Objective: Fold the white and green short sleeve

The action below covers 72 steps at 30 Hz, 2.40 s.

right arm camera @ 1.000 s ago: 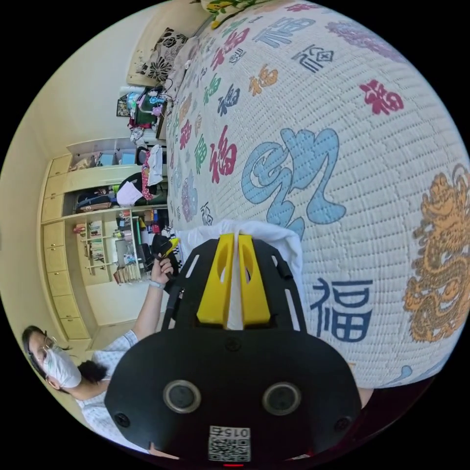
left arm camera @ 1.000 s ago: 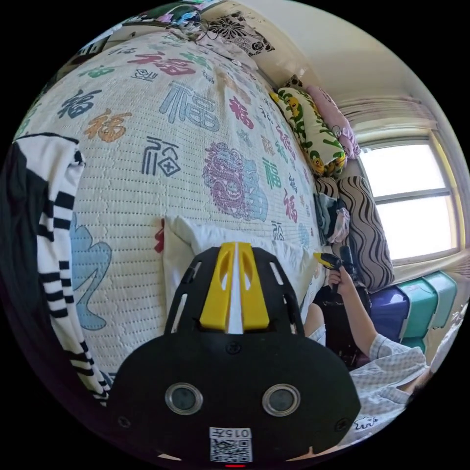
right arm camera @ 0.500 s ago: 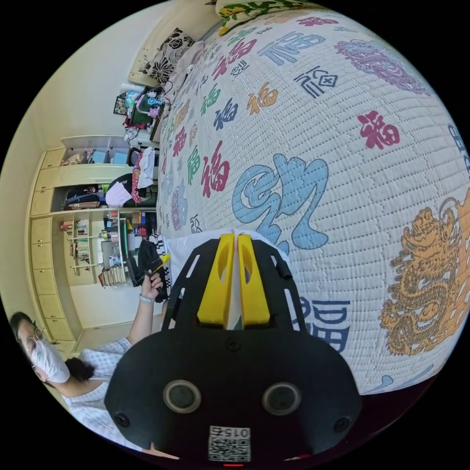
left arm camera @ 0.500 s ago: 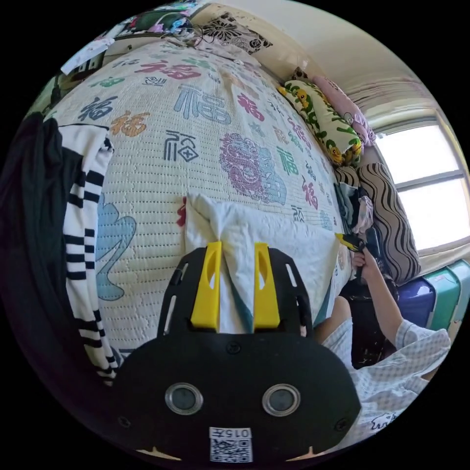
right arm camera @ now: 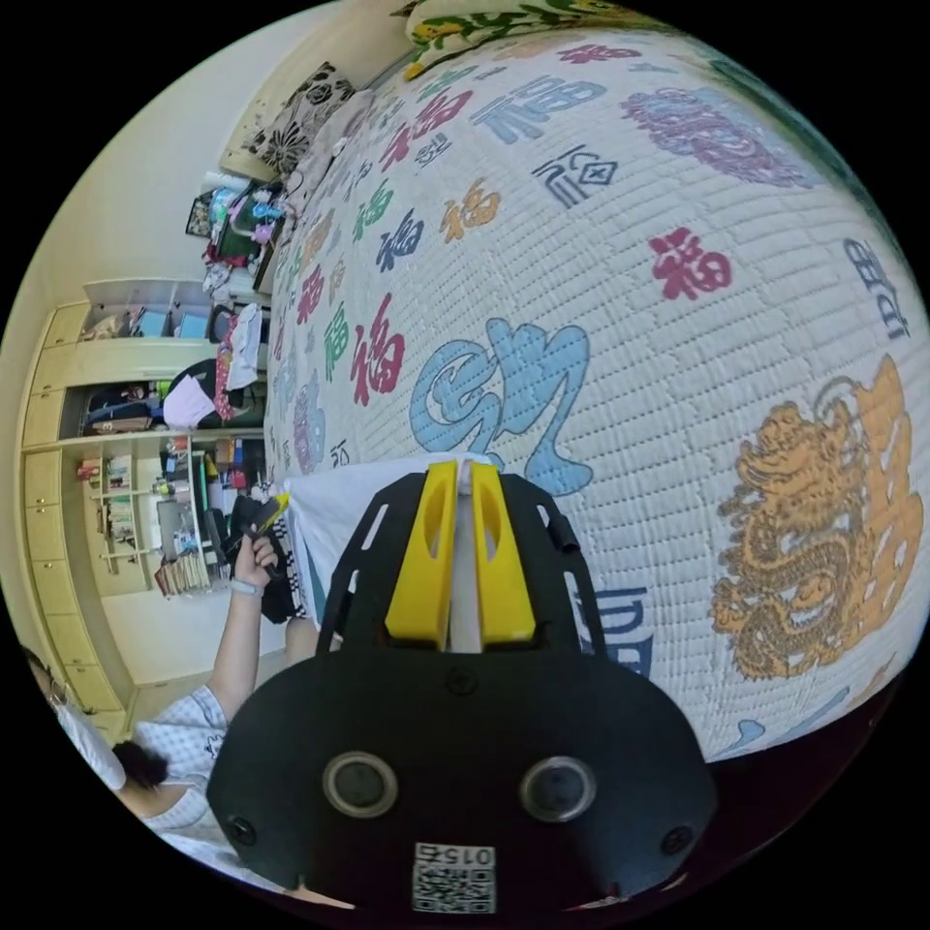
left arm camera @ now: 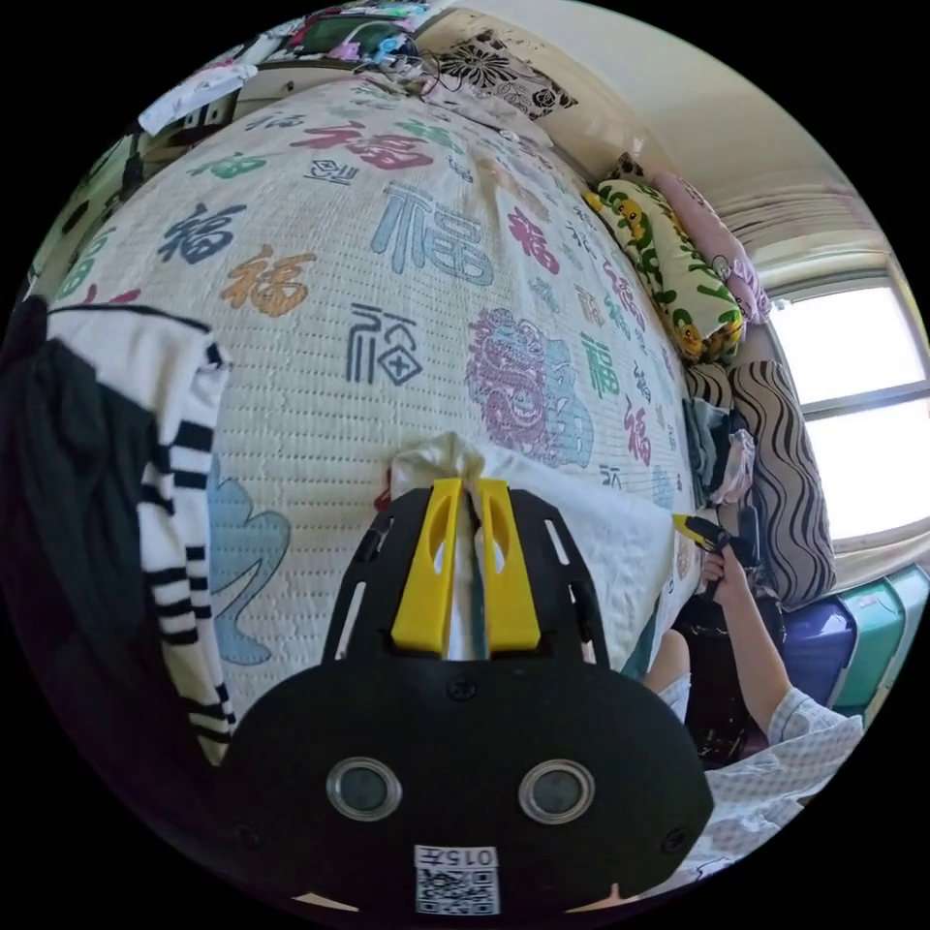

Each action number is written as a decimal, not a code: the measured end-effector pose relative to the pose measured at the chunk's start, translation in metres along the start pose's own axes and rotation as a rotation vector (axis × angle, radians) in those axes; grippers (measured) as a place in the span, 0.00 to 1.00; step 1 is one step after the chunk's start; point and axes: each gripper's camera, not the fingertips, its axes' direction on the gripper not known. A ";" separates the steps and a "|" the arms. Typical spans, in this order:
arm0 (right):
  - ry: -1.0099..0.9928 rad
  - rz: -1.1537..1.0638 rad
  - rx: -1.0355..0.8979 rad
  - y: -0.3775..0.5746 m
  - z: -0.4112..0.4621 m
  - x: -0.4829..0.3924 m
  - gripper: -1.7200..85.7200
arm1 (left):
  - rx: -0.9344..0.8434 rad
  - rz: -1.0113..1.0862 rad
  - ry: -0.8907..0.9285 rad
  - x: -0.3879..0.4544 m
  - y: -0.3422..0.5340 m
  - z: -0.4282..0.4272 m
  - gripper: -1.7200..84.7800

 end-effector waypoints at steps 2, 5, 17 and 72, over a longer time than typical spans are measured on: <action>0.086 -0.026 0.047 0.017 -0.001 -0.008 0.02 | 0.026 0.021 -0.031 0.001 0.028 -0.020 0.09; 0.030 -0.210 -0.013 0.058 0.018 -0.038 0.02 | 0.005 0.101 0.081 0.014 0.076 -0.037 0.10; 0.296 -0.387 -0.502 0.171 0.258 -0.094 0.01 | -0.175 0.145 -0.008 0.038 0.198 0.017 0.07; 0.291 -0.837 -0.313 -0.021 0.307 -0.355 0.01 | 0.346 0.404 0.126 0.166 0.408 -0.002 0.01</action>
